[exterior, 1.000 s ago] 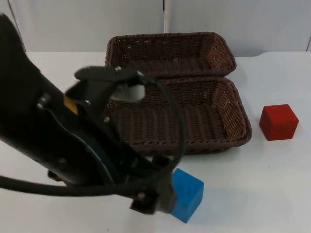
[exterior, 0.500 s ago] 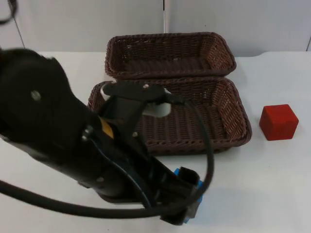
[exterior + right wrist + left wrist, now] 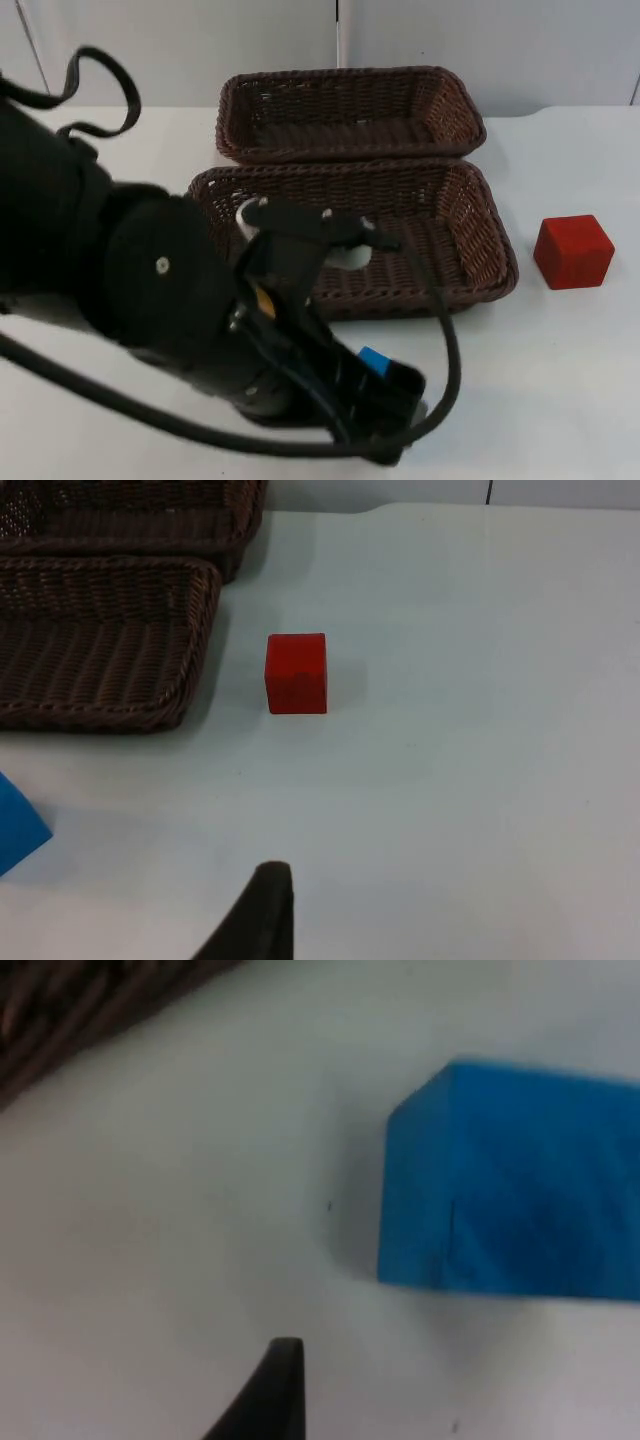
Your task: Pick up one cube with the left hand and place it into the upper basket. Pick up one cube with the right hand and place it into the lower basket.
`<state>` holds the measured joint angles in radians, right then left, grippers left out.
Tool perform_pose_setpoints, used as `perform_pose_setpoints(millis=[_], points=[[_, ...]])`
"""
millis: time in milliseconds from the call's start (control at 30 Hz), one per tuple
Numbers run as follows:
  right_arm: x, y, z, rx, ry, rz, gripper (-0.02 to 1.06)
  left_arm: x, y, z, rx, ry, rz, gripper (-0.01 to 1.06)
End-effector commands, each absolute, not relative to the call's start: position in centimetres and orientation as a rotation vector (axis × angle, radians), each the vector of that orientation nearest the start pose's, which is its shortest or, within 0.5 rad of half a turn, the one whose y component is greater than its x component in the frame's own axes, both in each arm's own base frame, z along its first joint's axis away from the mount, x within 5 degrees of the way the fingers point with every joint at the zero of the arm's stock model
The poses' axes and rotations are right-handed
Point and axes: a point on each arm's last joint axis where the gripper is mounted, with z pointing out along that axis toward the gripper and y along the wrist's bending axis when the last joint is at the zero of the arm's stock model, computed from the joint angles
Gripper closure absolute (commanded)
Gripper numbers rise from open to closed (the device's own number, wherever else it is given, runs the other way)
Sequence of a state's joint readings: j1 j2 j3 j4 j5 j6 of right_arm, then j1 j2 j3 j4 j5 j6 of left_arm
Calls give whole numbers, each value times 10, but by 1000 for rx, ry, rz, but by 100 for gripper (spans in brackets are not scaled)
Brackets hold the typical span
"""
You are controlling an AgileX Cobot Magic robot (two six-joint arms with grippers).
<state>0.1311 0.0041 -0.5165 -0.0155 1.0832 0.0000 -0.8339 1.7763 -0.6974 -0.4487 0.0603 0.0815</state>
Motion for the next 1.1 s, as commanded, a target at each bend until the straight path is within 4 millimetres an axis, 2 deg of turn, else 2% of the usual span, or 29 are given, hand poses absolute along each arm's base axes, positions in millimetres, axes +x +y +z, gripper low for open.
perform_pose_setpoints(millis=[0,167,300,433,533,900,1067], points=[[-7,-2,280,-127,2044,62,-1,201,-227,120,612,2580,-458,0],[-7,-2,280,-127,2044,62,-1,209,-235,127,635,2530,-471,0],[-7,-2,280,-127,2044,62,-1,217,-246,125,683,2547,-467,0],[-7,-2,280,-127,2044,62,-1,227,-265,108,783,2658,-435,0],[-7,-2,280,-127,2044,62,-1,230,-269,98,809,2694,-416,0],[-7,-2,280,-132,2043,59,-1,234,-270,87,810,2686,-397,0],[-7,-2,280,-132,2043,59,-1,235,-269,77,809,2697,-381,0]])
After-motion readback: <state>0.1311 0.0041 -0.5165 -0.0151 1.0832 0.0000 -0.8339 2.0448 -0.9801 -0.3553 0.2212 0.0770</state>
